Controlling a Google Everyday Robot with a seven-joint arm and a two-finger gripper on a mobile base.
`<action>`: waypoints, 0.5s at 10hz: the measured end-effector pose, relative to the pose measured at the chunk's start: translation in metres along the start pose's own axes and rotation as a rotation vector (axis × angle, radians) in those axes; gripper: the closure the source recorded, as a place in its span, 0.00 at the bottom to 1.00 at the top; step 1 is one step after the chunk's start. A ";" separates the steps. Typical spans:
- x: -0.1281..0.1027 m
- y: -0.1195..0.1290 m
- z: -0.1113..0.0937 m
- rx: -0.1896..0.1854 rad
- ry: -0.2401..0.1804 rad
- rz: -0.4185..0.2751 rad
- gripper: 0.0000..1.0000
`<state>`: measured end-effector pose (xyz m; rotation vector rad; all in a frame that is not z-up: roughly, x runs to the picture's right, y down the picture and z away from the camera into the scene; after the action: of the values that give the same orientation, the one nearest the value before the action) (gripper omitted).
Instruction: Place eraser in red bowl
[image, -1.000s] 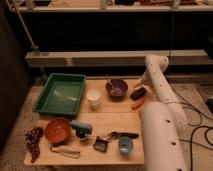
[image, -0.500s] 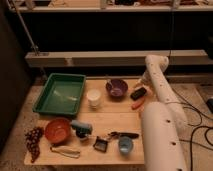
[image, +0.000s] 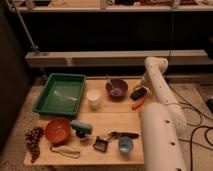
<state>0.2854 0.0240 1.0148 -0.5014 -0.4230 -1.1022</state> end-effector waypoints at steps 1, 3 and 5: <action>0.000 -0.001 0.005 0.003 0.000 -0.001 0.21; 0.000 0.000 0.006 0.002 0.000 -0.003 0.40; 0.001 0.001 0.004 -0.002 0.004 -0.002 0.59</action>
<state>0.2865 0.0263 1.0186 -0.5004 -0.4192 -1.1057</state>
